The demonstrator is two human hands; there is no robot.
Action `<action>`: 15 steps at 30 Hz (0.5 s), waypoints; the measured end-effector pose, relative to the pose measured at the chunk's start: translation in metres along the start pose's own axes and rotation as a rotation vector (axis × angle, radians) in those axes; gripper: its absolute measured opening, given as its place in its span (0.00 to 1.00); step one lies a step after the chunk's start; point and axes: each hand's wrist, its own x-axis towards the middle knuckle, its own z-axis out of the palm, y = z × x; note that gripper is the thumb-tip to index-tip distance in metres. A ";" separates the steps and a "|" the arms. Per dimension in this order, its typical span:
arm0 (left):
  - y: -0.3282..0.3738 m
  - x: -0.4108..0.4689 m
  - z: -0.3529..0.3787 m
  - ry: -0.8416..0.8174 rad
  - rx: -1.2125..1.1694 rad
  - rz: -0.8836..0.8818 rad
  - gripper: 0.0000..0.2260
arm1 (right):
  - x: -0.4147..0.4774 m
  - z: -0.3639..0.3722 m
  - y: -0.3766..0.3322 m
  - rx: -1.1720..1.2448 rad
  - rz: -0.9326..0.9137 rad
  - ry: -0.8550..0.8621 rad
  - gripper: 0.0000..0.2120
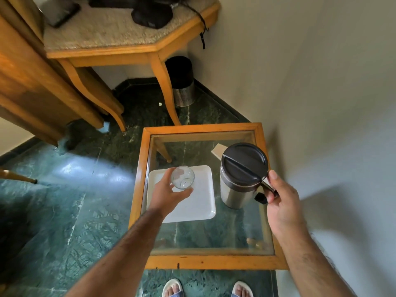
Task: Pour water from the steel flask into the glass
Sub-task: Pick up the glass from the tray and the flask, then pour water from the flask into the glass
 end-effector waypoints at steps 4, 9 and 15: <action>0.042 -0.027 -0.030 -0.018 0.002 0.058 0.27 | -0.017 0.018 -0.049 -0.025 0.011 0.005 0.22; 0.109 -0.065 -0.062 -0.056 -0.061 0.089 0.28 | -0.039 0.048 -0.124 -0.122 -0.058 -0.017 0.28; 0.180 -0.105 -0.092 -0.064 -0.113 0.130 0.32 | -0.076 0.087 -0.206 -0.168 -0.188 -0.129 0.21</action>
